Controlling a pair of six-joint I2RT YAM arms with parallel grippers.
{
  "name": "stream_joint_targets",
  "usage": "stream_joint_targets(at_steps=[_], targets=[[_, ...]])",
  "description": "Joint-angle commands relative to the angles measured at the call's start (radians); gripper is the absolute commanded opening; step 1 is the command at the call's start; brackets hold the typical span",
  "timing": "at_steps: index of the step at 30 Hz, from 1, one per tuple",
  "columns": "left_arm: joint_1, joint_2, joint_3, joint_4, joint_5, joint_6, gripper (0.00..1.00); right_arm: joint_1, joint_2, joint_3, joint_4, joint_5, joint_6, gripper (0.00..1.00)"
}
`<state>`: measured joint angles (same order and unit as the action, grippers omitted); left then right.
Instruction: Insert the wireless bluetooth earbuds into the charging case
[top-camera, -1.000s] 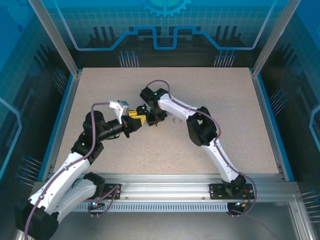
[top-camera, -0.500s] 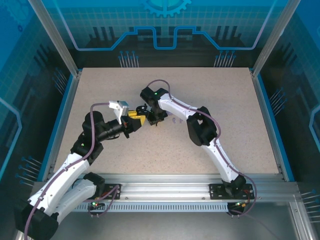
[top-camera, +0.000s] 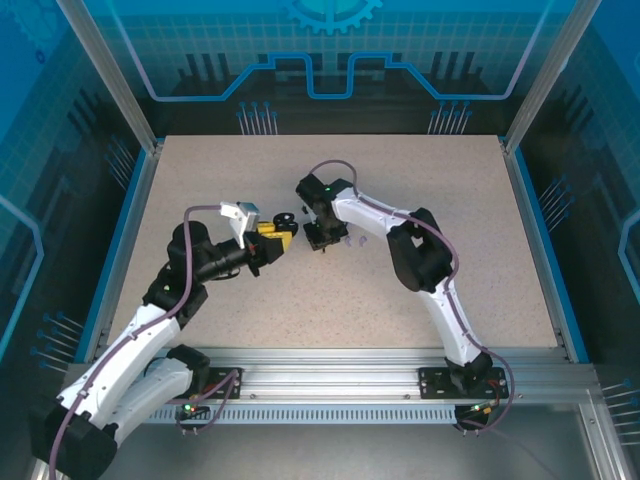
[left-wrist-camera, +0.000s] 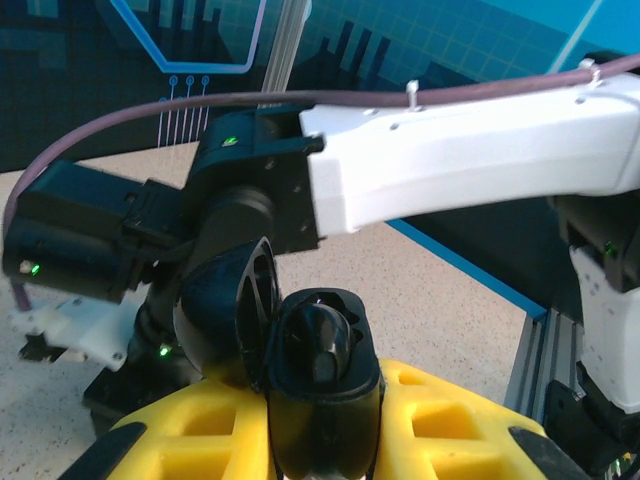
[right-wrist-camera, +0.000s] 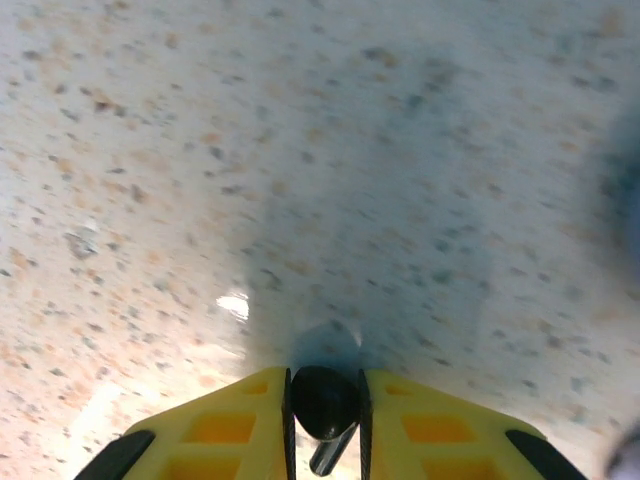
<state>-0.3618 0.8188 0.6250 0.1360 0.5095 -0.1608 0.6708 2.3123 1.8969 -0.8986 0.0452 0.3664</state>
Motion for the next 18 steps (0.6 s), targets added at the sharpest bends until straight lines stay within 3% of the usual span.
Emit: stream_joint_targets(at_steps=[1,18], targets=[[0.009,0.013,-0.017,0.017,0.009,-0.026,0.12,-0.027,-0.101,-0.077,0.077,-0.016,0.021,0.22],[-0.004,0.140,-0.042,0.110,0.026,-0.053,0.11,-0.095,-0.466,-0.413,0.306,-0.088,0.058,0.21]])
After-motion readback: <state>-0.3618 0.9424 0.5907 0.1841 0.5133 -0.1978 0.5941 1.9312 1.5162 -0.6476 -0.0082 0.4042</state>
